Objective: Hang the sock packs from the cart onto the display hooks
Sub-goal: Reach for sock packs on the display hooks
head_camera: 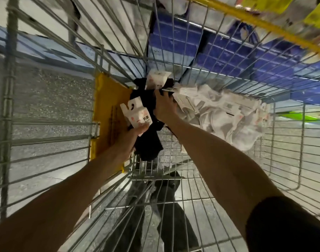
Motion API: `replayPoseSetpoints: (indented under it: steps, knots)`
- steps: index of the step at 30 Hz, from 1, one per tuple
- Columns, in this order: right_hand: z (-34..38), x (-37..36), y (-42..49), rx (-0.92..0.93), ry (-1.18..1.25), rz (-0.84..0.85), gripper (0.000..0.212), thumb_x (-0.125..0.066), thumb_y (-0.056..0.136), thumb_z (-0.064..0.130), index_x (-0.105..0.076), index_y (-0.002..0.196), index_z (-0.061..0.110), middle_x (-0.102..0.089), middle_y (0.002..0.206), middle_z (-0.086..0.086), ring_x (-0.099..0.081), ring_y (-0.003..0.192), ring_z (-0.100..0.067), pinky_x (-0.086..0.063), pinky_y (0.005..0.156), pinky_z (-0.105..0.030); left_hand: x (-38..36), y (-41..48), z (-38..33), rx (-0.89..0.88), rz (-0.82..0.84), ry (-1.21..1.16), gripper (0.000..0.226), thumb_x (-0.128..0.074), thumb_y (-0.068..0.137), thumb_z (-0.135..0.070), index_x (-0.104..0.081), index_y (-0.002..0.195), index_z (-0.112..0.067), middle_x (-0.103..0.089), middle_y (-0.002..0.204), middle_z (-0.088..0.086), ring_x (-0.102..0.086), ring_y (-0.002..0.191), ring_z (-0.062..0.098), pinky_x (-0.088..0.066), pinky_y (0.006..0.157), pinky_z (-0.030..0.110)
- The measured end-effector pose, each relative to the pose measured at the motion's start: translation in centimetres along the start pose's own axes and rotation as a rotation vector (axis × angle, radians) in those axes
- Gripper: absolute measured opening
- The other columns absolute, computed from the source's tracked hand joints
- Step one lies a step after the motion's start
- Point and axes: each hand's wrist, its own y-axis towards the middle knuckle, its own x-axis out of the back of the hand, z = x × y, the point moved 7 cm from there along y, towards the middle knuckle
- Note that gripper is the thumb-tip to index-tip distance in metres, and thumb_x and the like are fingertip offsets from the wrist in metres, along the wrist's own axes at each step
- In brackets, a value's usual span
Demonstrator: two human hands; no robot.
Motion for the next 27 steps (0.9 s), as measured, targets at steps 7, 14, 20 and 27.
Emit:
replayPoseSetpoints:
  steps: [7,14,20,27]
  knots:
    - [-1.6,0.6,-2.1,0.048,0.275,-0.138,0.042,-0.055,0.082,-0.002,-0.05,0.12,0.014,-0.064,0.101,-0.014,-0.061,0.095,-0.032,-0.044,0.068,-0.035,0.5,-0.7,-0.7,-0.099,-0.071,0.075,0.047,-0.073,0.087,-0.019,-0.053,0.13,-0.02,-0.064,0.117,-0.003,-0.057,0.109,0.017,-0.039,0.092,0.034]
    - [-3.4,0.6,-7.9,0.089,0.514,-0.226,0.019,-0.055,0.073,-0.002,-0.059,0.087,0.01,-0.063,0.086,-0.01,-0.058,0.079,-0.027,-0.045,0.063,-0.036,0.9,-3.2,0.1,-0.198,-0.182,0.062,0.043,-0.068,0.091,-0.015,-0.052,0.131,-0.015,-0.062,0.108,-0.007,-0.059,0.093,0.005,-0.042,0.078,0.017]
    - [-9.0,3.3,-14.8,-0.228,1.071,-0.198,0.026,-0.047,0.067,-0.015,-0.055,0.062,0.009,-0.047,0.052,0.007,-0.04,0.044,-0.002,-0.03,0.044,-0.02,2.4,-6.1,0.3,-0.278,-0.409,0.081,0.044,-0.067,0.093,-0.021,-0.056,0.133,-0.01,-0.064,0.119,-0.001,-0.06,0.113,0.017,-0.051,0.086,0.026]
    - [-9.3,9.7,-19.2,-0.208,1.824,0.037,0.017,-0.036,0.048,0.0,-0.041,0.061,0.01,-0.043,0.067,-0.004,-0.043,0.06,-0.018,-0.03,0.059,-0.03,2.1,-7.2,1.1,-0.185,-0.328,0.042,0.05,-0.07,0.09,-0.014,-0.05,0.136,-0.014,-0.062,0.123,0.007,-0.056,0.121,0.033,-0.05,0.093,0.045]
